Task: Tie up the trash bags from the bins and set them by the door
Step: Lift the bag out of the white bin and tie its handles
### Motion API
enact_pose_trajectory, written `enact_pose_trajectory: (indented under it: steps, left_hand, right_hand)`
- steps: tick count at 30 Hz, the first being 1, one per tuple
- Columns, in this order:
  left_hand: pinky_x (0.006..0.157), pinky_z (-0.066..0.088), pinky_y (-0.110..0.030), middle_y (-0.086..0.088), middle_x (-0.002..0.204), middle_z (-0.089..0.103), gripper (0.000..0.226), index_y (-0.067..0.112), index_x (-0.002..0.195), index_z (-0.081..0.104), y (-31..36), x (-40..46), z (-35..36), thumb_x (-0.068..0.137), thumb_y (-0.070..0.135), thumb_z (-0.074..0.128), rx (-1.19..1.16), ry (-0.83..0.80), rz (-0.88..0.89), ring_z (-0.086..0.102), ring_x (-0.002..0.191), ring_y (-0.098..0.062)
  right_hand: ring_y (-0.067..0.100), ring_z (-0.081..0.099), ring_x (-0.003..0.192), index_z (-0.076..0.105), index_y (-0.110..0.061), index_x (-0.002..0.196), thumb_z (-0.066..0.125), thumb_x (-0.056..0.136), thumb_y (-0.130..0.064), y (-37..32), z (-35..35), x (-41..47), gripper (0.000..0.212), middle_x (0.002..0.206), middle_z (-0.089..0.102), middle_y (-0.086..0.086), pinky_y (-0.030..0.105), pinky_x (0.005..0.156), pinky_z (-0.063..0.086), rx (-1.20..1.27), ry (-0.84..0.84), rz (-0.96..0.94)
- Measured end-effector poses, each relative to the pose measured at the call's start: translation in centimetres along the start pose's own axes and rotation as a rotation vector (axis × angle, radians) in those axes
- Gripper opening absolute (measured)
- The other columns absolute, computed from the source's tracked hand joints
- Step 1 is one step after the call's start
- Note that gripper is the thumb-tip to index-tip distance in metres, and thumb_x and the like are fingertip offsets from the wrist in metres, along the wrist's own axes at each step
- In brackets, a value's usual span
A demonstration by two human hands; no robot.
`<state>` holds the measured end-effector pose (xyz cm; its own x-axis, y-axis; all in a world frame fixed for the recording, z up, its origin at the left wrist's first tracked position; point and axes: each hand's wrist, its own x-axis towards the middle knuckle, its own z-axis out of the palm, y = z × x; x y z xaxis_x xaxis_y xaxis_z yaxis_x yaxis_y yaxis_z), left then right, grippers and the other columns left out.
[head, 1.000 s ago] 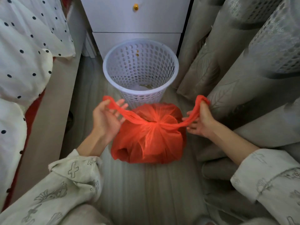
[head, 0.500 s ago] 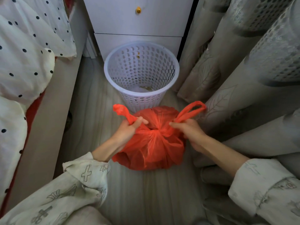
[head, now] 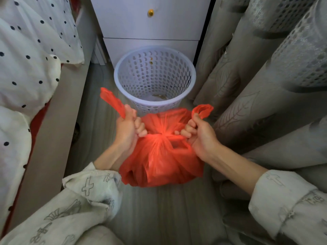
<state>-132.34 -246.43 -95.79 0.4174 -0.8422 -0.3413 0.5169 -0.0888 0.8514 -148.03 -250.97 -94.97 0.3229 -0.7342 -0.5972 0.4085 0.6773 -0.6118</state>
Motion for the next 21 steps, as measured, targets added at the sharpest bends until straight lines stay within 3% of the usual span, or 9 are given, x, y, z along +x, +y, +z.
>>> enact_pose_trajectory:
  steps: [7,11,13,15,17,18,19,21]
  left_hand:
    - [0.036,0.019,-0.004,0.011,0.027,0.017,0.041,0.019,0.062,0.029,-1.0,0.8,-1.8,0.099,0.037,0.025,0.058,0.208,-0.019,0.015,0.022,-0.003]
    - [0.033,0.021,-0.008,0.011,0.029,0.019,0.042,0.019,0.062,0.029,-0.8,0.7,-2.0,0.098,0.040,0.026,0.155,0.079,-0.096,0.016,0.023,-0.003]
    - [0.032,0.032,-0.013,0.009,0.031,0.022,0.041,0.018,0.063,0.030,-0.6,0.2,-2.3,0.097,0.041,0.026,0.211,-0.023,-0.161,0.020,0.025,-0.004]
    - [0.040,0.049,-0.021,0.008,0.033,0.030,0.040,0.018,0.064,0.032,-0.4,-0.2,-2.4,0.097,0.040,0.027,0.286,-0.083,-0.191,0.034,0.027,-0.006]
    - [0.055,0.055,-0.027,0.005,0.037,0.045,0.040,0.018,0.065,0.035,0.2,-0.5,-2.0,0.097,0.041,0.027,0.415,-0.098,-0.169,0.056,0.037,-0.010]
    - [0.058,0.055,-0.028,0.002,0.042,0.053,0.041,0.018,0.064,0.037,0.6,-0.6,-1.7,0.097,0.040,0.027,0.484,-0.097,-0.135,0.060,0.043,-0.010]
    - [0.058,0.054,-0.027,-0.001,0.049,0.057,0.043,0.017,0.063,0.039,1.0,-0.5,-1.3,0.097,0.039,0.027,0.552,-0.095,-0.088,0.061,0.045,-0.008]
    - [0.048,0.049,-0.024,-0.006,0.057,0.054,0.046,0.014,0.060,0.041,1.7,-0.2,-0.5,0.098,0.036,0.029,0.664,-0.103,0.008,0.055,0.043,-0.009]
  right_hand:
    - [0.006,0.021,0.023,0.028,-0.017,0.055,0.029,0.100,-0.032,0.4,-1.4,0.3,0.048,0.027,0.021,-0.008,0.032,0.058,0.045,-0.139,0.119,0.076]
    - [0.003,0.023,0.023,0.030,-0.017,0.056,0.031,0.100,-0.029,0.9,-1.4,0.5,0.046,0.026,0.023,-0.009,0.026,0.048,0.046,-0.451,0.101,-0.103]
    - [0.003,0.033,0.027,0.034,-0.017,0.055,0.033,0.099,-0.030,1.5,-1.7,0.5,0.046,0.028,0.031,-0.007,0.033,0.054,0.047,-0.762,0.068,-0.256]
    - [0.013,0.052,0.049,0.048,-0.018,0.063,0.035,0.098,-0.032,1.9,-1.9,0.2,0.040,0.046,0.049,-0.004,0.046,0.073,0.049,-1.131,0.032,-0.398]
    - [0.030,0.063,0.090,0.058,-0.011,0.093,0.038,0.097,-0.029,1.9,-1.5,0.2,0.027,0.087,0.065,0.018,0.042,0.090,0.043,-1.419,0.011,-0.430]
    - [0.035,0.058,0.107,0.054,-0.005,0.107,0.039,0.097,-0.026,1.8,-1.3,0.3,0.028,0.108,0.063,0.023,0.038,0.092,0.040,-1.506,-0.001,-0.403]
    - [0.037,0.054,0.116,0.050,-0.003,0.115,0.039,0.096,-0.023,1.7,-1.0,0.6,0.030,0.120,0.059,0.025,0.035,0.091,0.039,-1.565,-0.015,-0.356]
    - [0.037,0.052,0.118,0.045,-0.004,0.119,0.039,0.093,-0.020,1.6,-0.2,0.7,0.031,0.126,0.056,0.025,0.034,0.090,0.039,-1.655,-0.055,-0.282]
